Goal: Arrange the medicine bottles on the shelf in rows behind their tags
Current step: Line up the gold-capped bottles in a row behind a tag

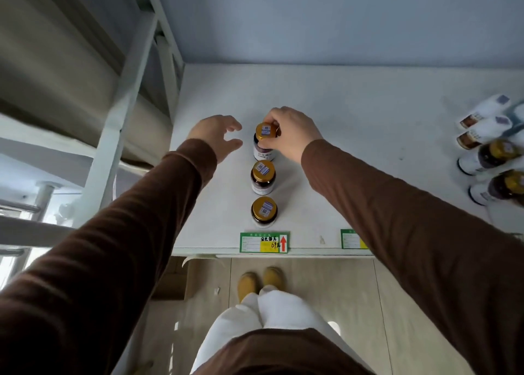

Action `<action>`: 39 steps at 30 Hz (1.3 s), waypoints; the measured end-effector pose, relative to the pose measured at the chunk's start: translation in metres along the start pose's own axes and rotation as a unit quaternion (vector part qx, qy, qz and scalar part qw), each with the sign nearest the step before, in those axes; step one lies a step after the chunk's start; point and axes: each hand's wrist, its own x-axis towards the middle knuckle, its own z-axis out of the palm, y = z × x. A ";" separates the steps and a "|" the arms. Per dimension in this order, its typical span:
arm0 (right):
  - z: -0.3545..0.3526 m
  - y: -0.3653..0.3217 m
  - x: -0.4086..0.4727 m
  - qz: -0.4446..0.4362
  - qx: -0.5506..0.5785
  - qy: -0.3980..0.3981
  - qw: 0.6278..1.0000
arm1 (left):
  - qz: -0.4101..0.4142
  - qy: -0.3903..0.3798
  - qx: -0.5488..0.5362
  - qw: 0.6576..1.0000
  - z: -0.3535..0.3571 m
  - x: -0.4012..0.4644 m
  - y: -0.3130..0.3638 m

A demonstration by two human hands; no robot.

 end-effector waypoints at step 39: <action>-0.158 0.296 -0.243 0.089 0.004 0.120 0.989 | 0.129 -0.051 -0.113 0.984 0.156 -0.038 0.359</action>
